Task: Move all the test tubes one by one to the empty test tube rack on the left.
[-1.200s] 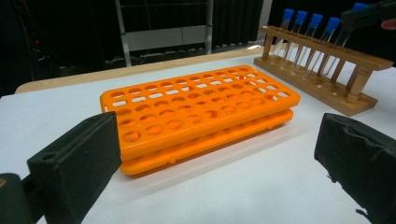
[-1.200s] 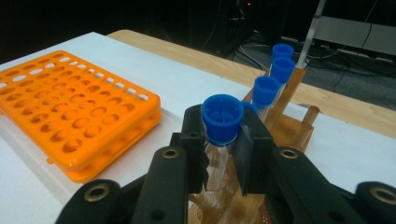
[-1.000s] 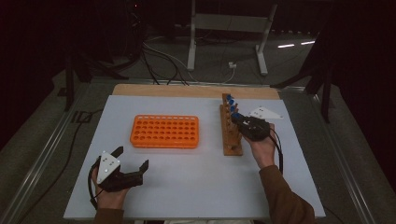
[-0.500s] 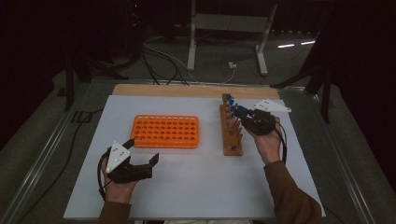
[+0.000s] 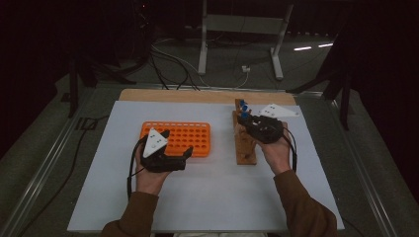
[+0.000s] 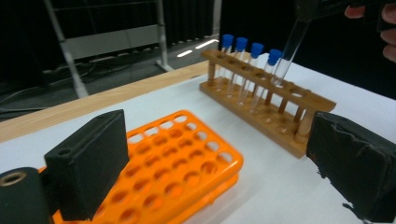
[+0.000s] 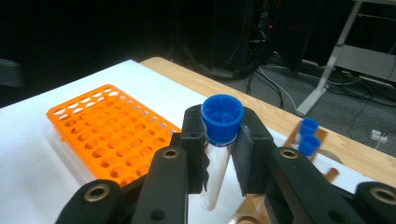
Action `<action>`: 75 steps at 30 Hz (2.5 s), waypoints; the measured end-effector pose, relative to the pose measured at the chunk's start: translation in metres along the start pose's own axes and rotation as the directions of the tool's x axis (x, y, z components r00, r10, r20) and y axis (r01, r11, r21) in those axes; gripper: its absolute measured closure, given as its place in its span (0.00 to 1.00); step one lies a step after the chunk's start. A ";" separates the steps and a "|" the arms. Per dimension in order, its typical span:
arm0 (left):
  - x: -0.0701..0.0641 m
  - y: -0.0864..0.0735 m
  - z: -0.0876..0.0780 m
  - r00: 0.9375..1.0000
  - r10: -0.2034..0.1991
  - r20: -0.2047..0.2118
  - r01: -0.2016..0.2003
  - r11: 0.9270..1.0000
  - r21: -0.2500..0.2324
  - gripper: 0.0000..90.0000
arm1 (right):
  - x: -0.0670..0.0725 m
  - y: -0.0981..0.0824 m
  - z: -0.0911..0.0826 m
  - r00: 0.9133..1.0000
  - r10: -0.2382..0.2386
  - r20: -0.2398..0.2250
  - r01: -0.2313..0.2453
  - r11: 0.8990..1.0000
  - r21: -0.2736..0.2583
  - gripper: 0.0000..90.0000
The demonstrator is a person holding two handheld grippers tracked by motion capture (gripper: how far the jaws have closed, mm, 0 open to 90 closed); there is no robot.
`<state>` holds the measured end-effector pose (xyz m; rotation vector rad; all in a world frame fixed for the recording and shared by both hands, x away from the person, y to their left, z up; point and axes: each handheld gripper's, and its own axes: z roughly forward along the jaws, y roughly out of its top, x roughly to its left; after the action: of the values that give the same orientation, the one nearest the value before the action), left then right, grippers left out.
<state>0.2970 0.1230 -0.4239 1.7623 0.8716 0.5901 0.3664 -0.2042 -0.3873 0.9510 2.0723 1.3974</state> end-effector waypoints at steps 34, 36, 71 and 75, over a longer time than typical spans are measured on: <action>-0.034 0.030 0.078 0.982 0.093 0.165 -0.098 0.995 0.021 0.84 | 0.048 0.016 0.025 0.980 -0.011 -0.200 0.018 0.999 0.033 0.85; -0.036 0.030 0.079 0.980 0.109 0.166 -0.115 0.993 0.022 0.86 | 0.048 0.015 0.025 0.979 -0.008 -0.201 0.016 0.999 0.036 0.85; -0.009 -0.001 0.085 0.993 -0.016 0.116 0.010 0.999 0.048 0.87 | 0.014 -0.005 -0.016 1.000 0.019 -0.002 -0.019 1.000 -0.019 0.00; -0.009 -0.007 0.088 0.994 -0.027 0.110 0.021 0.998 0.057 0.87 | 0.014 -0.008 -0.018 1.000 0.013 0.004 -0.013 1.000 -0.020 0.00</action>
<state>0.3545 0.0666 -0.4609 1.8140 0.8378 0.4517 0.3425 -0.2061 -0.3879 0.9599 2.0489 1.4182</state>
